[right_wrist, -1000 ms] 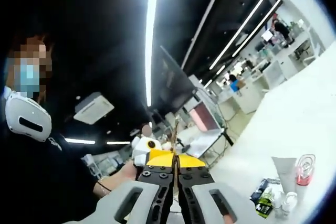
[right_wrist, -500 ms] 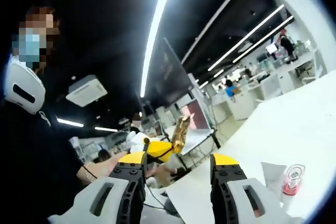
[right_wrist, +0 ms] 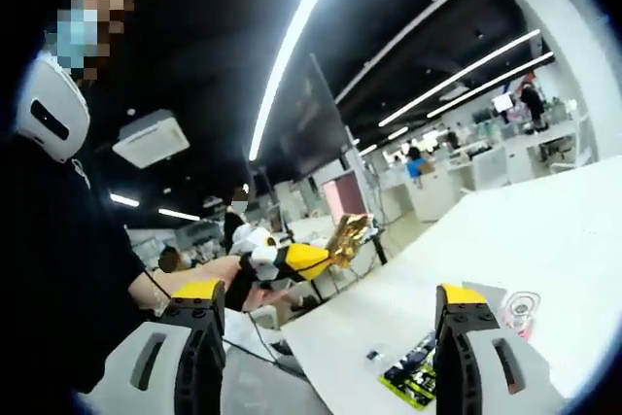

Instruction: Arrange the skincare products in the storage area until every visible bottle or jar stands upright without overlapping.

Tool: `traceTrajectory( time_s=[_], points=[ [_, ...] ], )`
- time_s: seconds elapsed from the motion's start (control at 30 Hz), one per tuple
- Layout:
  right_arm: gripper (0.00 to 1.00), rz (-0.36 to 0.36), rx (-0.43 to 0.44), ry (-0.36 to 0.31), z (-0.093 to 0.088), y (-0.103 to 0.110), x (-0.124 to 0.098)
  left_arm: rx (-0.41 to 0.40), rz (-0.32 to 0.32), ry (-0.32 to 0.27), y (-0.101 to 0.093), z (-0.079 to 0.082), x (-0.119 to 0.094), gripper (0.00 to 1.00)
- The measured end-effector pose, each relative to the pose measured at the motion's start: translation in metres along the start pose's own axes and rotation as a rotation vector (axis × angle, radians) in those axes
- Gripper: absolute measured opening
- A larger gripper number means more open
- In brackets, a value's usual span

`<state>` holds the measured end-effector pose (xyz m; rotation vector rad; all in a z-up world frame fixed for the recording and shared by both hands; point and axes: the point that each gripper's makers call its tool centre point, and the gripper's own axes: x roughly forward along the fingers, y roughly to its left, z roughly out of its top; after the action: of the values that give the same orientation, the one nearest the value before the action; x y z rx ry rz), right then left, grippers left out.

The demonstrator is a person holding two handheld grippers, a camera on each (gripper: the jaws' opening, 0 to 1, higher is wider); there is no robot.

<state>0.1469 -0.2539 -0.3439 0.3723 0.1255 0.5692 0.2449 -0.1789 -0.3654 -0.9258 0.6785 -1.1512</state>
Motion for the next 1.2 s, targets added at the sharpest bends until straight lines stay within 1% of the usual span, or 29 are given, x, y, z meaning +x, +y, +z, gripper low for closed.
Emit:
traceTrajectory(
  time_s=[0.03, 0.07, 0.17, 0.23, 0.4, 0.43, 0.47, 0.5, 0.53, 0.67, 0.8, 0.87, 0.97, 1.07, 1.13, 1.2],
  points=[
    [0.99, -0.012, -0.005, 0.002, -0.002, -0.002, -0.002, -0.003, 0.004, 0.0, 0.005, 0.001, -0.001, 0.0],
    [0.99, -0.034, -0.021, 0.011, -0.005, -0.006, -0.005, -0.005, 0.01, 0.001, 0.008, 0.001, -0.001, 0.0],
    [0.99, -0.057, -0.021, 0.007, -0.009, -0.012, -0.013, -0.021, 0.038, 0.014, 0.022, -0.002, -0.003, 0.0],
    [0.99, -0.076, -0.018, 0.001, -0.011, -0.016, -0.018, -0.035, 0.062, 0.018, 0.034, -0.003, -0.005, 0.0],
    [0.99, -0.153, -0.011, 0.027, -0.024, -0.036, -0.032, -0.054, 0.11, 0.029, 0.061, -0.004, -0.007, 0.0],
    [0.99, -0.158, -0.004, 0.027, -0.028, -0.039, -0.035, -0.055, 0.12, 0.035, 0.068, -0.004, -0.008, 0.0],
    [0.99, -0.159, 0.003, 0.027, -0.029, -0.04, -0.036, -0.056, 0.126, 0.038, 0.071, -0.004, -0.008, 0.0],
    [0.99, -0.163, 0.03, 0.025, -0.033, -0.044, -0.039, -0.061, 0.142, 0.042, 0.079, -0.004, -0.008, 0.0],
    [0.99, -0.169, 0.039, 0.024, -0.036, -0.047, -0.041, -0.061, 0.146, 0.044, 0.082, -0.004, -0.008, 0.0],
    [0.99, -0.22, 0.054, 0.052, -0.049, -0.064, -0.048, -0.065, 0.176, 0.052, 0.099, -0.003, -0.007, 0.0],
    [0.99, -0.264, 0.081, 0.059, -0.059, -0.079, -0.055, -0.06, 0.218, 0.077, 0.116, -0.005, -0.005, 0.0],
    [0.99, -0.273, 0.103, 0.055, -0.063, -0.082, -0.056, -0.051, 0.243, 0.095, 0.126, -0.007, -0.003, 0.0],
    [0.99, -0.287, 0.111, 0.063, -0.069, -0.086, -0.059, -0.061, 0.261, 0.099, 0.13, -0.012, 0.0, 0.0],
    [0.99, -0.3, 0.128, 0.072, -0.074, -0.089, -0.062, -0.073, 0.292, 0.099, 0.14, -0.015, 0.004, 0.0],
    [0.99, -0.307, 0.143, 0.07, -0.076, -0.089, -0.064, -0.076, 0.328, 0.111, 0.149, -0.019, 0.005, 0.0],
    [0.99, -0.315, 0.147, 0.069, -0.077, -0.09, -0.067, -0.076, 0.348, 0.116, 0.156, -0.021, 0.006, 0.0]
  ],
)
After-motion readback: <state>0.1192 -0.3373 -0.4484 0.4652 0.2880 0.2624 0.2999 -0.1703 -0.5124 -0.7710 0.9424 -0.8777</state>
